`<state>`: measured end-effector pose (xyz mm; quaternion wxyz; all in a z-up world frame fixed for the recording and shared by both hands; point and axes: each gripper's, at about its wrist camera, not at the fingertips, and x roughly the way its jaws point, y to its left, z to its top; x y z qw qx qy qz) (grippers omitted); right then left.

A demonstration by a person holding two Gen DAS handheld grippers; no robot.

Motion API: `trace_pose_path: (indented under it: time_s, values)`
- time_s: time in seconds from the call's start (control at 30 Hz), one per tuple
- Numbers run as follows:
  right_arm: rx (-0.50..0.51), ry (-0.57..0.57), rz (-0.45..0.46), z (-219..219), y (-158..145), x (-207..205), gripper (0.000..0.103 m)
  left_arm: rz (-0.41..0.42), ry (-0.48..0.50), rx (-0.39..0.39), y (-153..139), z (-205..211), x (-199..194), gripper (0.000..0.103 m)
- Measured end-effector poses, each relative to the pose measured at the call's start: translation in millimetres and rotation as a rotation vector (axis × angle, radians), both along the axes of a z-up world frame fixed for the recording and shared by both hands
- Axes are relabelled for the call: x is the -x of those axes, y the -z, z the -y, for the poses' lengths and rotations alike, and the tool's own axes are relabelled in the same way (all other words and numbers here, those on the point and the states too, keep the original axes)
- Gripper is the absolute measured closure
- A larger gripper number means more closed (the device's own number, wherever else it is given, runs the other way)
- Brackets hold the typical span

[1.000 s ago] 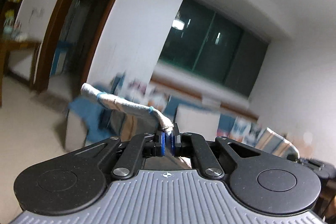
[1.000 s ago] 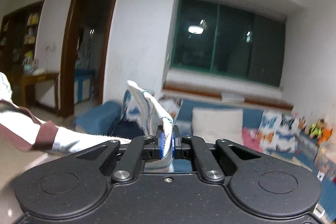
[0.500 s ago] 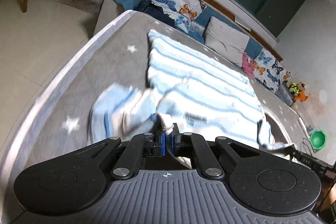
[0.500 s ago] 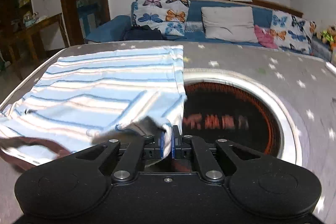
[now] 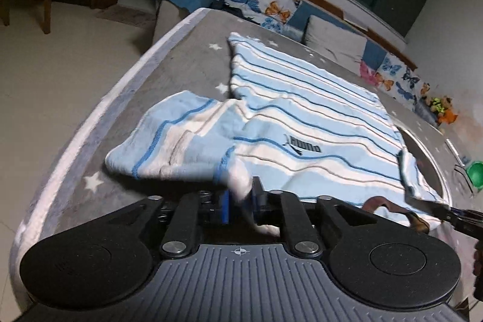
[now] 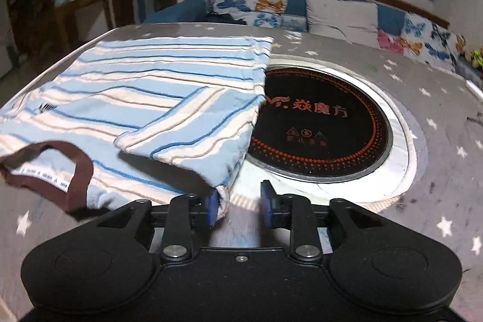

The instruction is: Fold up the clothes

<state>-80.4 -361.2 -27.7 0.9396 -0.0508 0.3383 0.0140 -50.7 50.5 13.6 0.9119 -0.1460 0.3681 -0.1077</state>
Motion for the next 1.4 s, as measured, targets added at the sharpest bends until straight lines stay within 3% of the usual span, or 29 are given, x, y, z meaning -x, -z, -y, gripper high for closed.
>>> trace_pose_path:
  time_s: [0.23, 0.67, 0.8, 0.93, 1.03, 1.4]
  values:
    - [0.055, -0.090, 0.053, -22.4, -16.6, 10.5, 0.070, 0.018, -0.023, -0.013, -5.6, -9.2, 13.6, 0.068]
    - [0.148, -0.325, -0.017, -82.0, 4.5, -40.7, 0.071, 0.042, -0.086, -0.001, -14.7, -23.3, 41.8, 0.061]
    - [0.153, -0.330, -0.021, -84.6, 11.7, -47.8, 0.085, 0.036, -0.097, -0.007, -13.5, -24.8, 43.2, 0.060]
    - [0.130, -0.286, 0.015, -75.5, 6.3, -43.9, 0.098, 0.029, -0.109, -0.005, -13.0, -27.2, 42.8, 0.060]
    - [0.122, -0.243, 0.054, -64.8, -0.3, -37.9, 0.098, 0.028, -0.114, 0.001, -13.2, -28.4, 41.7, 0.059]
    - [0.015, 0.084, 0.162, 24.4, -19.8, -7.3, 0.098, 0.041, -0.076, 0.006, -14.9, -14.0, 39.2, 0.056]
